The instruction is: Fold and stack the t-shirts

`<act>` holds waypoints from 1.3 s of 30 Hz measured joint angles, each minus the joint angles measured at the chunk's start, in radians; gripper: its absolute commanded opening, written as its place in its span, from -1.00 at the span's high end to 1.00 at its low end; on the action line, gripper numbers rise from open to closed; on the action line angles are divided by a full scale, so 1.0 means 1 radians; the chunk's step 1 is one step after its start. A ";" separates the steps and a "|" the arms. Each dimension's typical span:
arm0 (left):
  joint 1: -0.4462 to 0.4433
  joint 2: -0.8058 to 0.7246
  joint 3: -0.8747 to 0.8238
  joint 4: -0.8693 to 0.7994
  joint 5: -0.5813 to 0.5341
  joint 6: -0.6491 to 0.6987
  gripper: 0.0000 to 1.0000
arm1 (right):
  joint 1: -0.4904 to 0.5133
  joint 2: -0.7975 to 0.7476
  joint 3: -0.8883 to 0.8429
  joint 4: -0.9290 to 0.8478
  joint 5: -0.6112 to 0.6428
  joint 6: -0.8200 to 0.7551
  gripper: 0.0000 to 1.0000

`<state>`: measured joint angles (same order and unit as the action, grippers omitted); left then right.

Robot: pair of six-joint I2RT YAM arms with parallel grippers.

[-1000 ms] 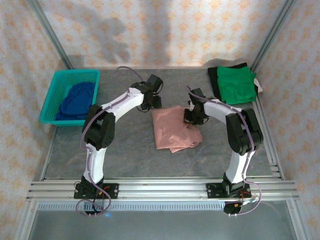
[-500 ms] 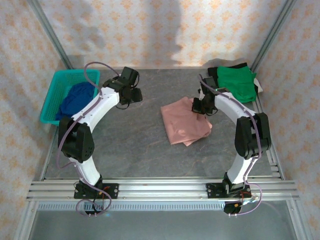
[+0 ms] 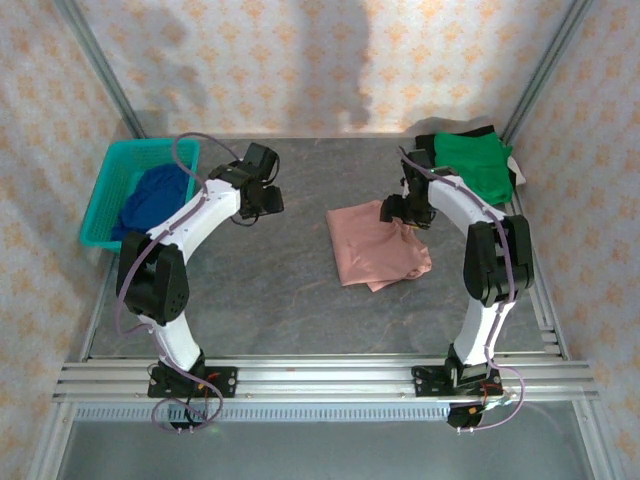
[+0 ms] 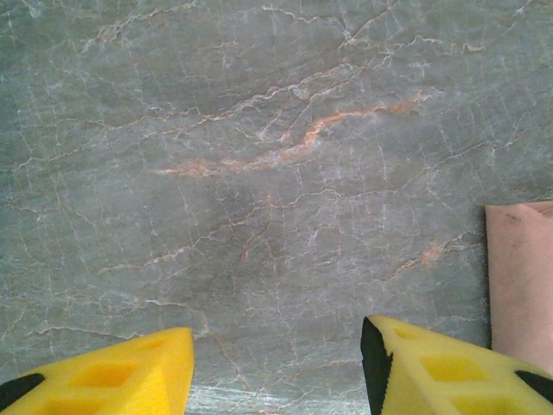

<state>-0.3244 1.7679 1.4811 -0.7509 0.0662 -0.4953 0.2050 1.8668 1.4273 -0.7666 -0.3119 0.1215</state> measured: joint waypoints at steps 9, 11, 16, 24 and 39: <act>0.000 0.000 -0.007 0.002 0.000 0.000 -0.09 | -0.012 0.064 0.005 -0.002 -0.008 -0.055 -0.99; 0.002 0.000 -0.012 0.003 0.000 0.000 -0.09 | -0.012 0.113 0.015 -0.015 0.008 -0.070 -0.99; 0.011 0.000 -0.026 0.006 0.000 0.000 -0.09 | -0.011 0.166 0.045 -0.038 0.040 -0.087 -0.74; 0.020 0.000 -0.032 0.006 0.000 0.007 -0.09 | -0.010 0.173 0.043 -0.022 -0.014 -0.089 0.58; 0.079 -0.004 -0.034 0.004 0.003 0.027 -0.09 | -0.052 0.153 0.399 -0.169 0.164 -0.186 1.00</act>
<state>-0.2459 1.7638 1.4471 -0.7471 0.0696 -0.4686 0.1532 2.0193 1.8259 -0.9356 -0.1474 -0.0643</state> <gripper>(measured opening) 0.548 0.058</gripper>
